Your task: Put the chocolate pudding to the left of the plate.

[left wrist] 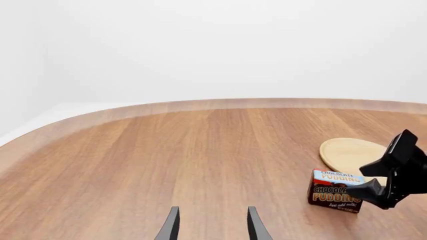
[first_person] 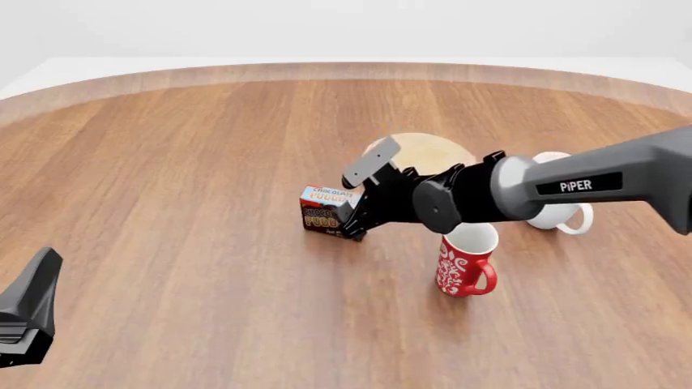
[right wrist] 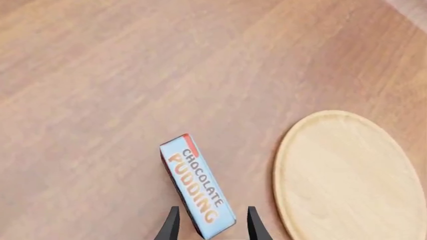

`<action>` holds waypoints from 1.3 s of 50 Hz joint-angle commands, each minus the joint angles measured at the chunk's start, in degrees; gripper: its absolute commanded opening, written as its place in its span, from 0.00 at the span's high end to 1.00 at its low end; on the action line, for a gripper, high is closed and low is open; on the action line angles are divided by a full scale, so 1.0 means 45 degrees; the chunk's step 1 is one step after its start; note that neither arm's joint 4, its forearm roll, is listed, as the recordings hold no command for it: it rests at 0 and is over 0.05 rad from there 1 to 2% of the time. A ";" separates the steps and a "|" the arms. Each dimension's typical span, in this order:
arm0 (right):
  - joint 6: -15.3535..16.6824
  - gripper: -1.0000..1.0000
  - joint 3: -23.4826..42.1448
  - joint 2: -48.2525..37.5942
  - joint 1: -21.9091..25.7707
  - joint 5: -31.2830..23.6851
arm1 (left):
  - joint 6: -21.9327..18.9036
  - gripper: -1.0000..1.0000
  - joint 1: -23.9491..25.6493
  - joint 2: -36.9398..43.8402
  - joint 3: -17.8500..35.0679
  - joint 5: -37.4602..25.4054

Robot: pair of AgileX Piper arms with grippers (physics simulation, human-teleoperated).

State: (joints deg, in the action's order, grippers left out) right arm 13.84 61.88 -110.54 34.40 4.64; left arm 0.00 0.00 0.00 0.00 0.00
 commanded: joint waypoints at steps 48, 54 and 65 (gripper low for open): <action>-0.0337 1.00 -0.0499 0.0256 0.0302 0.0403 | 0.0000 0.00 0.0000 0.0000 0.0000 0.0000; -0.0218 1.00 -0.0636 0.0790 0.0196 0.0288 | 0.0000 0.00 0.0000 0.0000 0.0000 0.0000; -0.0260 1.00 -0.0991 0.1846 0.0271 -0.0146 | 0.0000 0.00 0.0000 0.0000 0.0000 0.0000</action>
State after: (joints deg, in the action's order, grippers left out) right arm 13.27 58.19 -105.89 35.60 5.49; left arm 0.00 0.00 0.00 0.00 0.00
